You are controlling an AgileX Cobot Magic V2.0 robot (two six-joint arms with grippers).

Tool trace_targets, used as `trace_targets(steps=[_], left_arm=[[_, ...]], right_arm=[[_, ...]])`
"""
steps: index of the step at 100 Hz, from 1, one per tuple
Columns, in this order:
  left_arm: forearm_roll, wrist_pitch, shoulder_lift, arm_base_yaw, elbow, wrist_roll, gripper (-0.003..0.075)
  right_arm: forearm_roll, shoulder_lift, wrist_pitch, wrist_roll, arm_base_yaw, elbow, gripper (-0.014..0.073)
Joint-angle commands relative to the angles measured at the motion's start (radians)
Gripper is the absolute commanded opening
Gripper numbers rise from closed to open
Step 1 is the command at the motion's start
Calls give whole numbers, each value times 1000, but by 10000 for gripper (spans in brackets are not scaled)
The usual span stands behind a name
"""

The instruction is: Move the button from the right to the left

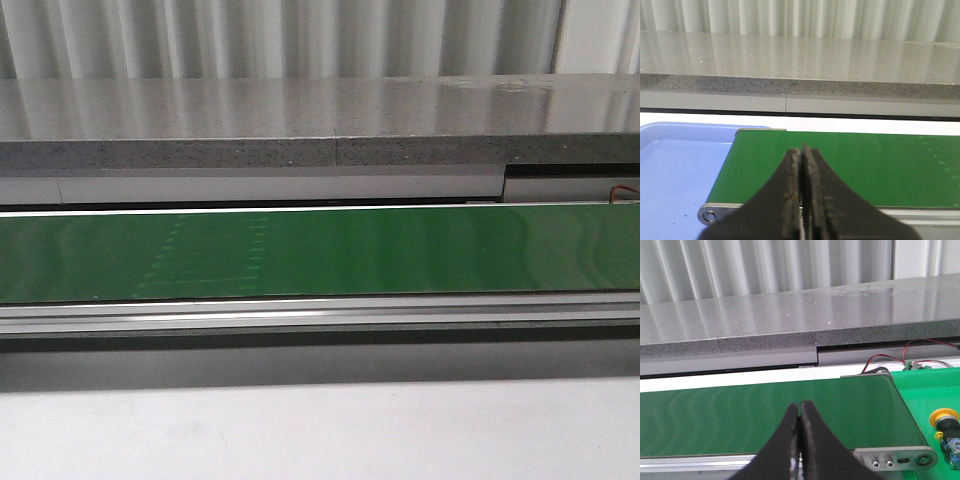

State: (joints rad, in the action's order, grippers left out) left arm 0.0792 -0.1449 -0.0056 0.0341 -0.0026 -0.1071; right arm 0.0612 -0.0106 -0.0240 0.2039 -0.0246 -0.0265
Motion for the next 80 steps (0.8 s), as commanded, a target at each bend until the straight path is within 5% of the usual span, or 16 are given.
trace_targets(steps=[1, 80], left_arm=[[-7, 84, -34, 8, 26, -9, -20], [-7, 84, -34, 8, 26, -9, -20]], right_arm=[[0, -15, 88, -2, 1, 16, -68], [35, -15, 138, -2, 1, 20, -68]])
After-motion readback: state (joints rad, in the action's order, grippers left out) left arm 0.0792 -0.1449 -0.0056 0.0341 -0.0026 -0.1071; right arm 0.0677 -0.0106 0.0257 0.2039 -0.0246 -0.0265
